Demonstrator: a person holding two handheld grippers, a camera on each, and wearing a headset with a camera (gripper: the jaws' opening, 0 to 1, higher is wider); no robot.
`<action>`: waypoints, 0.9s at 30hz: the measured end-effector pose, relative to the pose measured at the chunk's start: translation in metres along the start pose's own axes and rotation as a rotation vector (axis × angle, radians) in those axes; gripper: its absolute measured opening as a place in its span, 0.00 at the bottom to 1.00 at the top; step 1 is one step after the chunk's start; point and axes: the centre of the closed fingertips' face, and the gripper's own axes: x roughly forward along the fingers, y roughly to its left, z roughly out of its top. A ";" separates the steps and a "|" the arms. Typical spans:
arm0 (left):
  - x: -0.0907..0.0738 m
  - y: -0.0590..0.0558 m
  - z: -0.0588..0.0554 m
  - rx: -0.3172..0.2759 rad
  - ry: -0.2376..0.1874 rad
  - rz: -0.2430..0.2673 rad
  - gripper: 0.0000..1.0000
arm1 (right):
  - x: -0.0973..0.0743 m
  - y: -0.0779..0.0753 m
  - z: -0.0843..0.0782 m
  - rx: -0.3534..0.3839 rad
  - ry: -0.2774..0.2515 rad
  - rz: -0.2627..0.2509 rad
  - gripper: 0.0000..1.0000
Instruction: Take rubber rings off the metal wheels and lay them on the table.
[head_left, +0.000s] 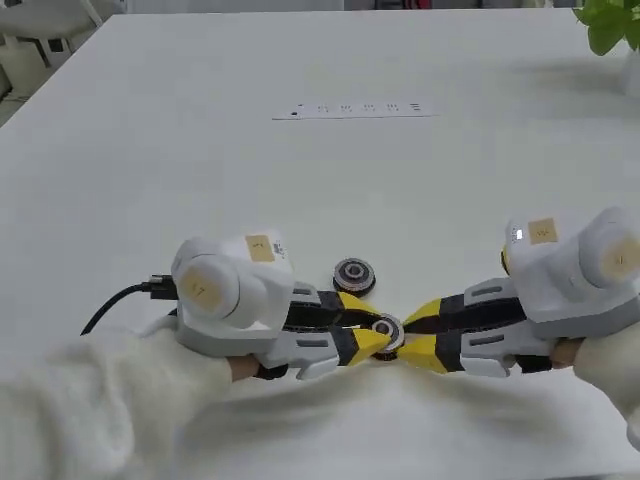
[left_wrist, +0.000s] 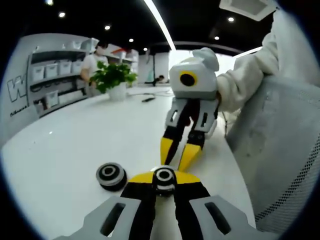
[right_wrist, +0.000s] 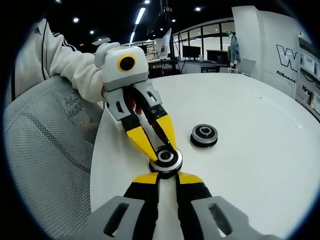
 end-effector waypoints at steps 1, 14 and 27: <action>0.000 0.000 0.000 -0.002 -0.003 -0.001 0.14 | -0.001 -0.002 0.001 0.015 -0.006 -0.008 0.04; 0.001 0.001 0.000 -0.002 0.000 0.002 0.14 | 0.000 -0.002 0.000 -0.051 0.035 -0.024 0.02; 0.000 0.001 -0.002 0.007 0.005 -0.001 0.14 | -0.001 -0.006 0.000 0.025 0.051 -0.046 0.00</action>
